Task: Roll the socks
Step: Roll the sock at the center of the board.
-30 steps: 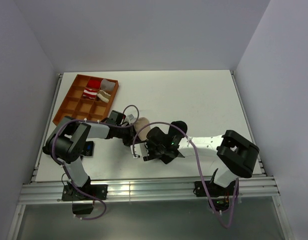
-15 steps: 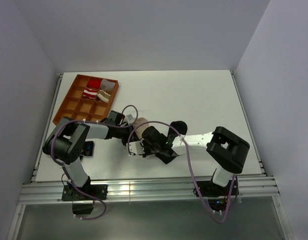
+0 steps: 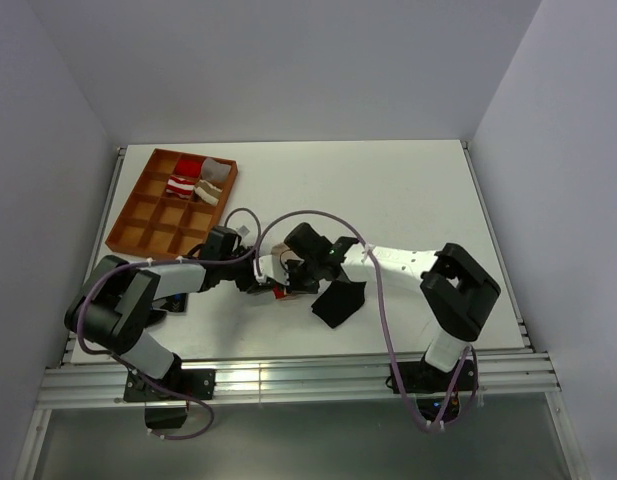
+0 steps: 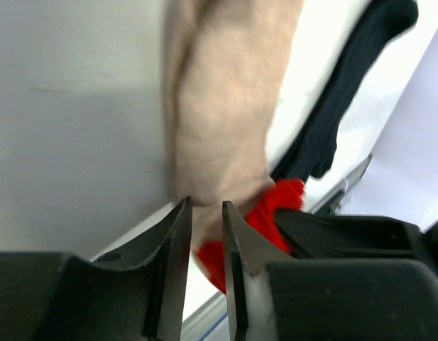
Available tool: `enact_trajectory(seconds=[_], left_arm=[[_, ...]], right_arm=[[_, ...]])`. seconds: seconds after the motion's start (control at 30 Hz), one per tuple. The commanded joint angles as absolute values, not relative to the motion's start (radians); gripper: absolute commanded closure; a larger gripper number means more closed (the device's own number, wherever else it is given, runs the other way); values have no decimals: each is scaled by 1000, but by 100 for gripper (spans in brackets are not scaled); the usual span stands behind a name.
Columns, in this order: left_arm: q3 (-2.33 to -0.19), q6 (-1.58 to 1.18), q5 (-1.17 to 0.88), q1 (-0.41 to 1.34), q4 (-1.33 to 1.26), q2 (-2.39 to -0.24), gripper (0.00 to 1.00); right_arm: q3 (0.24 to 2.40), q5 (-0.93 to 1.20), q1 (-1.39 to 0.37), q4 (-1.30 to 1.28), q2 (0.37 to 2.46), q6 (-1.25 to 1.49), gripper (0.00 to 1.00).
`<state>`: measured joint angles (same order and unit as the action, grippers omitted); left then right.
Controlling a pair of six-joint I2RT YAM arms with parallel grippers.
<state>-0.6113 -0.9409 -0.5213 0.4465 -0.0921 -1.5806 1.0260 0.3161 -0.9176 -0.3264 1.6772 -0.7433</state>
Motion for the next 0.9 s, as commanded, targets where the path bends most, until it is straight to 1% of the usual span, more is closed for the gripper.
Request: enact_trajectory(seconds=[0.0, 0.13, 0.4, 0.53, 0.67, 0.87], left_arm=[[-577, -997, -428, 443, -175, -1540, 72], [-557, -1008, -397, 443, -193, -1522, 73], [-525, -996, -270, 462, -166, -1421, 73], [-491, -989, -204, 495, -198, -1379, 71], [-472, -973, -120, 566, -247, -1356, 70], [-405, -876, -69, 627, -394, -1298, 55]], right_arm=[[1118, 458, -871, -492, 1713, -707, 86], [1201, 563, -816, -596, 1785, -696, 87], [1368, 669, -739, -814, 1949, -693, 87], [1434, 673, -715, -868, 2020, -680, 87], [1492, 707, -706, -923, 2094, -680, 87], [1545, 684, -689, -953, 2152, -654, 88]])
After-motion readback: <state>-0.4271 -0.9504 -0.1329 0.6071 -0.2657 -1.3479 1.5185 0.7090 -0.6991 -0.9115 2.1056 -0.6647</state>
